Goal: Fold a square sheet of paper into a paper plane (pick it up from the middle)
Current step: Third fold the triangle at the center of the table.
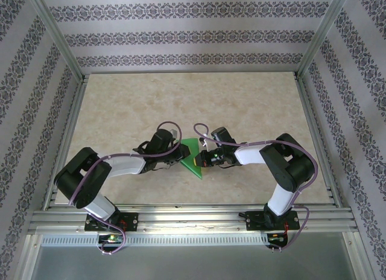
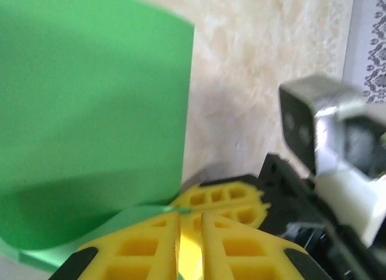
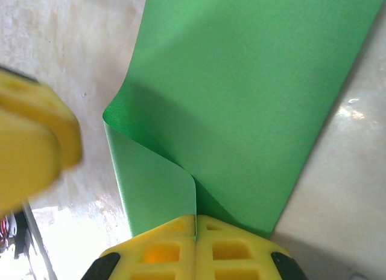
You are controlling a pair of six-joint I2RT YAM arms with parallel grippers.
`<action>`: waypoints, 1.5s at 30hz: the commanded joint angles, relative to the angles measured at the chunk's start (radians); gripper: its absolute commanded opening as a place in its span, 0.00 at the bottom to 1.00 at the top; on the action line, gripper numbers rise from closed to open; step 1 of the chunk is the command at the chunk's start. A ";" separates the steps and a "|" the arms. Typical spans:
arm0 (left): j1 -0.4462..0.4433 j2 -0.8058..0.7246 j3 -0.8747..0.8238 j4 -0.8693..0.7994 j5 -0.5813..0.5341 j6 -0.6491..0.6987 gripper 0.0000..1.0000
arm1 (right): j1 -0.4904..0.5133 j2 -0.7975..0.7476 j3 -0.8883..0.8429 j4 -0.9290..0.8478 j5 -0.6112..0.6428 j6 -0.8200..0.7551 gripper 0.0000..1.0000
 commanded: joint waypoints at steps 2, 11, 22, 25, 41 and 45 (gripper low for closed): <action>0.056 0.068 0.080 -0.103 0.013 0.057 0.18 | -0.004 0.044 -0.026 -0.018 0.065 -0.010 0.00; 0.065 0.214 0.187 -0.180 0.072 0.091 0.17 | -0.005 0.041 -0.025 -0.018 0.059 -0.008 0.00; 0.065 0.245 0.159 -0.231 0.053 0.123 0.14 | -0.003 0.016 -0.013 -0.017 0.050 -0.004 0.00; 0.065 0.245 0.162 -0.236 0.051 0.126 0.14 | -0.004 0.004 -0.015 -0.014 0.048 -0.006 0.00; 0.066 0.250 0.175 -0.242 0.059 0.131 0.14 | 0.007 -0.015 -0.012 -0.006 0.051 -0.013 0.00; 0.066 0.247 0.174 -0.243 0.061 0.133 0.14 | 0.010 -0.080 -0.031 0.003 0.069 -0.015 0.00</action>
